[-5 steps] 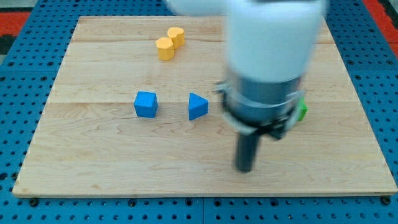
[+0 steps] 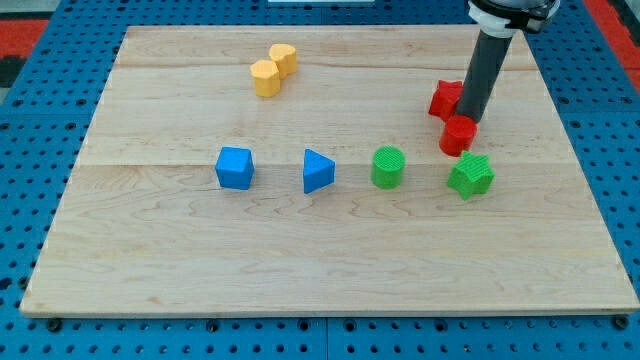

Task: Push the red circle to the bottom right of the yellow hexagon

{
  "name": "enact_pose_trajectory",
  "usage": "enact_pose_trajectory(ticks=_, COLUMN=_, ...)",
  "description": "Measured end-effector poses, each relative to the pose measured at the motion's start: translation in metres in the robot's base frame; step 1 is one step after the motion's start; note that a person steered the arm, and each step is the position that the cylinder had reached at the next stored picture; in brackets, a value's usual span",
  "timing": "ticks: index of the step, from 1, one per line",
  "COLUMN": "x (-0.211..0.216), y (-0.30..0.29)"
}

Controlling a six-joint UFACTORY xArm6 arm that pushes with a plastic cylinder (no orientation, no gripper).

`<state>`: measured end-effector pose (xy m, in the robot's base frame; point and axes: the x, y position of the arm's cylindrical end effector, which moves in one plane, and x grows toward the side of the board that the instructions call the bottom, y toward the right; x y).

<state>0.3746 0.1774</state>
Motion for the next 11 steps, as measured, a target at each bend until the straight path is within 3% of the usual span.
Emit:
enact_pose_trajectory(ticks=3, x=0.0, y=0.0)
enact_pose_trajectory(ticks=5, x=0.0, y=0.047)
enact_pose_trajectory(ticks=6, x=0.01, y=0.044)
enact_pose_trajectory(ticks=7, x=0.024, y=0.001)
enact_pose_trajectory(ticks=9, x=0.042, y=0.018)
enact_pose_trajectory(ticks=11, x=0.048, y=-0.047)
